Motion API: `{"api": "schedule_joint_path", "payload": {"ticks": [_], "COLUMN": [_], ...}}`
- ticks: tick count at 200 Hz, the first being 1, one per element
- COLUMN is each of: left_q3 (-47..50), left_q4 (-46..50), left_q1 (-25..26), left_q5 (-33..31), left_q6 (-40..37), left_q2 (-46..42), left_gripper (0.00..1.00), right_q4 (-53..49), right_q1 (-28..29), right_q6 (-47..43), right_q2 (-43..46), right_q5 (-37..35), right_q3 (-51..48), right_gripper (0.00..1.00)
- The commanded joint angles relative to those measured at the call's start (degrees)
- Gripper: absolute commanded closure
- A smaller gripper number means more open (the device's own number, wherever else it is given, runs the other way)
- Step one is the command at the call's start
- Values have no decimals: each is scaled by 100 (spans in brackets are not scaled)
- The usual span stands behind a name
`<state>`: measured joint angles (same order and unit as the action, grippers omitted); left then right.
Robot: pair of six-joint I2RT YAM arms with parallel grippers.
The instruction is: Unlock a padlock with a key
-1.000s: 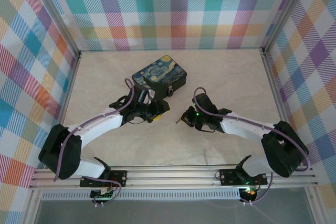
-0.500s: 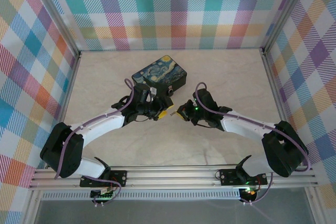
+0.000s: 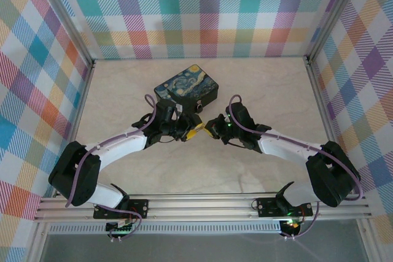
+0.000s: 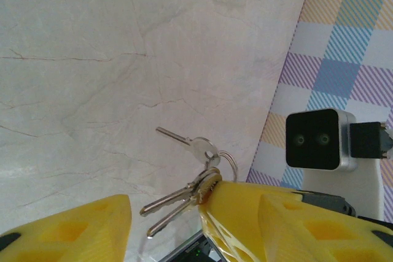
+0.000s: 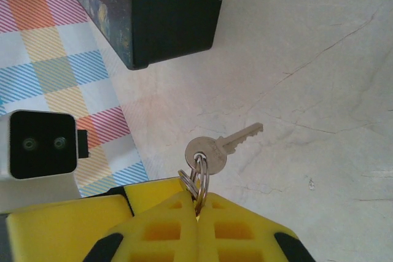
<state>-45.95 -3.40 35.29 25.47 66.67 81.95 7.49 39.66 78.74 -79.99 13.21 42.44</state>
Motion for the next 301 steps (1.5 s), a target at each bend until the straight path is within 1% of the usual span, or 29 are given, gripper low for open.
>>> {"api": "schedule_joint_path", "payload": {"ticks": [1, 60, 92, 139, 231, 264, 301], "left_q3": [69, 87, 87, 54, 78, 78, 79], "left_q4": [-214, -8, 142, 419, 323, 409, 582], "left_q1": [66, 47, 0, -105, -127, -132, -154], "left_q5": [10, -128, -213, -297, -227, -297, -383], "left_q6": [91, -40, -151, -382, -391, -452, -577], "left_q2": [-34, -152, -242, -417, -443, -443, -432], "left_gripper": [46, 61, 66, 69, 76, 76, 71], "right_q4": [220, 220, 207, 212, 287, 302, 323], "right_q1": [-28, -29, -29, -29, -20, -21, -23], "right_q6": [63, 21, 12, -3, -71, -78, -17], "right_q2": [-8, 8, 45, 62, 13, 44, 90], "right_q5": [129, 177, 164, 153, 269, 270, 252], "right_q3": [-1, -24, -42, -58, 27, 27, 26], "right_gripper": [100, 100, 100, 100, 100, 100, 100]}}
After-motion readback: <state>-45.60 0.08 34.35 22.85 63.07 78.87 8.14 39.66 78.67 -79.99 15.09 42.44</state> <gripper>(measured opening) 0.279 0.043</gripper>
